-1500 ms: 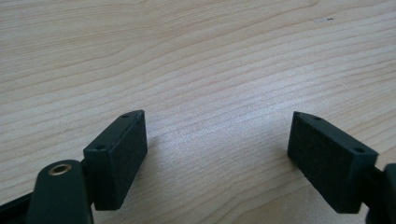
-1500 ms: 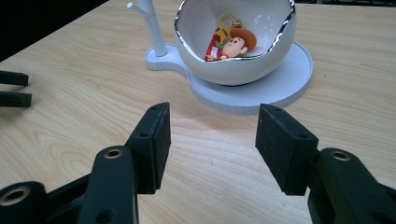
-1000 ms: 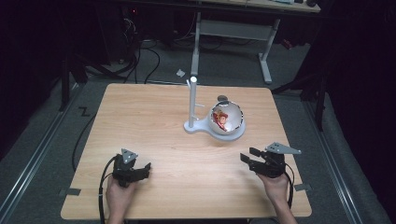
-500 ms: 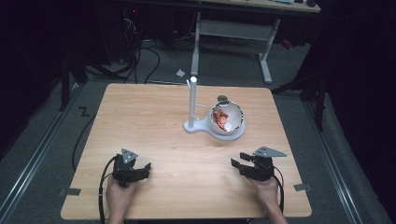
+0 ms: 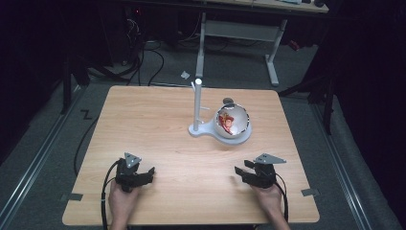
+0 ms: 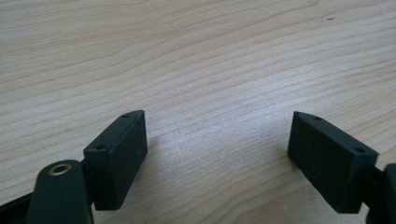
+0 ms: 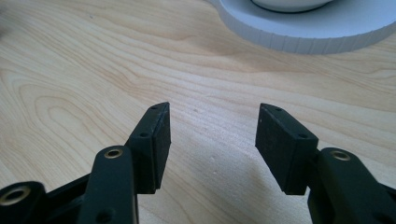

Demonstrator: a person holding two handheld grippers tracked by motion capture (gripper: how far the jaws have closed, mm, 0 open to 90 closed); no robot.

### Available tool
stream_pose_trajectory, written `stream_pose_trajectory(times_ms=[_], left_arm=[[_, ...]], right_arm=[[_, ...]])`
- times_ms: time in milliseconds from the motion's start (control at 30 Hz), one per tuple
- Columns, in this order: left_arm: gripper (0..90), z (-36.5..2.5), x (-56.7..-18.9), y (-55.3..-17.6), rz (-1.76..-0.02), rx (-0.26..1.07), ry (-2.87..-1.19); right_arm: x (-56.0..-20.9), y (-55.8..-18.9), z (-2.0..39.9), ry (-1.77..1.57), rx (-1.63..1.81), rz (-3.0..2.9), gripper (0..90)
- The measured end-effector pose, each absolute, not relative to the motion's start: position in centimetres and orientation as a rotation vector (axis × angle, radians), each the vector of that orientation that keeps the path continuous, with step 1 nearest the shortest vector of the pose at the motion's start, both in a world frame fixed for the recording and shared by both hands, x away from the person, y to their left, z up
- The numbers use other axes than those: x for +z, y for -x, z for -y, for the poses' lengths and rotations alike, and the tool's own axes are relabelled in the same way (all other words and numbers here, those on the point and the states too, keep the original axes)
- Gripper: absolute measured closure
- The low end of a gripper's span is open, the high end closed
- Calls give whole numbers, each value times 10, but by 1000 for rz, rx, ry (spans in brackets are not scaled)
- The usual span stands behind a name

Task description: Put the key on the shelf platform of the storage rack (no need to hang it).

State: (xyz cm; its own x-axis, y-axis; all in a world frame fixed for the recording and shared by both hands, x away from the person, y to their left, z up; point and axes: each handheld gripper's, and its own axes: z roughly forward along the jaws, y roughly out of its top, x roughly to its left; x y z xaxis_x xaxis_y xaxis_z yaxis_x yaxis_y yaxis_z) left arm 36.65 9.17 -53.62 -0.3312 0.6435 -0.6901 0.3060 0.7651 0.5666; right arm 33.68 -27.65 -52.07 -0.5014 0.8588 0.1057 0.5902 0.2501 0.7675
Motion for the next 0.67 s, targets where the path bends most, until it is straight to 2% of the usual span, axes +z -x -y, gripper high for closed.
stream_pose_trajectory(times_ms=[267,467,667], left_arm=[[202,-92,-536,-367,-1933,412,-720],[202,-92,-536,-367,-1933,413,-720],[202,-92,-536,-367,-1933,412,-720]], right_arm=[[-529,-338,271,-1317,1019,-2205,451],[-531,-338,266,-1277,931,-2203,402],[-531,-339,267,-1291,932,-2201,393]])
